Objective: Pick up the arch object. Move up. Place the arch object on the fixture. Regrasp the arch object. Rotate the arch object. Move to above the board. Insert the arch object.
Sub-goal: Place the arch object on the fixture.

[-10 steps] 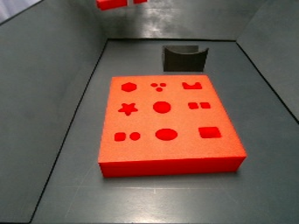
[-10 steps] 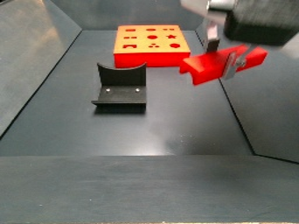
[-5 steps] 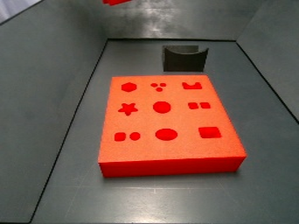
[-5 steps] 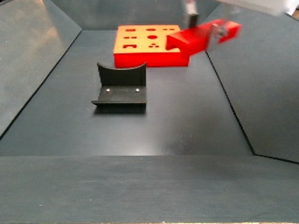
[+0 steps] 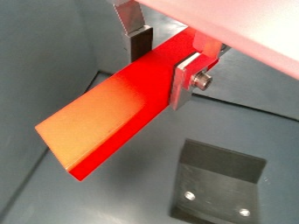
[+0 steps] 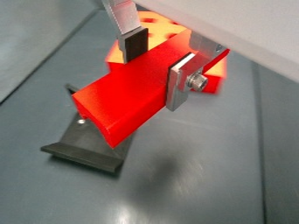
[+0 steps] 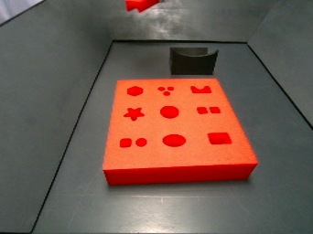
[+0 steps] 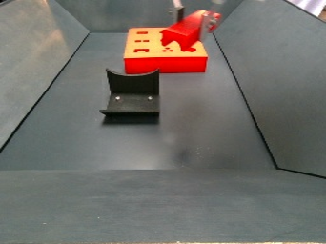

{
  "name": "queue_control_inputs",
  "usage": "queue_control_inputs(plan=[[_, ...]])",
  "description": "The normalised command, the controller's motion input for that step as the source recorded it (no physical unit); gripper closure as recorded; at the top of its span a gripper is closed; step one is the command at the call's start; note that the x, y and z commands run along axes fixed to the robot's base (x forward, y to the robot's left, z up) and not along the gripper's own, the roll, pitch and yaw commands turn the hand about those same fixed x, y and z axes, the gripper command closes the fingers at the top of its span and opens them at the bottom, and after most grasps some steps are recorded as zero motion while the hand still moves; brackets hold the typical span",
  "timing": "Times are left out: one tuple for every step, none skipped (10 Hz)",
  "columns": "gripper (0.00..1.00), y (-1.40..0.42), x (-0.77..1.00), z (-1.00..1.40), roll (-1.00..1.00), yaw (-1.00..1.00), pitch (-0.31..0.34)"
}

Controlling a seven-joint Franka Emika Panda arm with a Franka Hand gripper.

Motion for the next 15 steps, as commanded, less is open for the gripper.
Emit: queue_control_inputs(plan=[[1.00, -0.30, 1.00, 0.00, -0.04, 1.00, 0.152], [1.00, -0.25, 1.00, 0.00, -0.06, 1.00, 0.188], [1.00, -0.22, 1.00, 0.00, -0.07, 1.00, 0.219], [1.00, -0.19, 1.00, 0.00, -0.08, 1.00, 0.247], [1.00, -0.14, 1.00, 0.00, -0.10, 0.85, 0.287], [1.00, -0.13, 1.00, 0.00, -0.10, 0.70, 0.275], [1.00, -0.14, 1.00, 0.00, -1.00, 0.09, -0.022], [1.00, -0.11, 1.00, 0.00, -1.00, 0.03, -0.033], [1.00, -0.02, 0.89, -0.01, -1.00, 0.00, -0.015], [1.00, 0.00, 0.80, 0.00, -1.00, -0.01, 0.007], [1.00, 0.02, 0.71, -0.01, -1.00, -0.01, 0.032], [1.00, 0.03, 0.66, -0.01, -1.00, -0.02, 0.043], [1.00, 0.04, 0.57, -0.02, -1.00, -0.03, 0.061], [1.00, 0.04, 0.50, -0.01, -1.00, -0.04, 0.075], [1.00, 0.04, 0.40, -0.02, -1.00, -0.06, 0.094]])
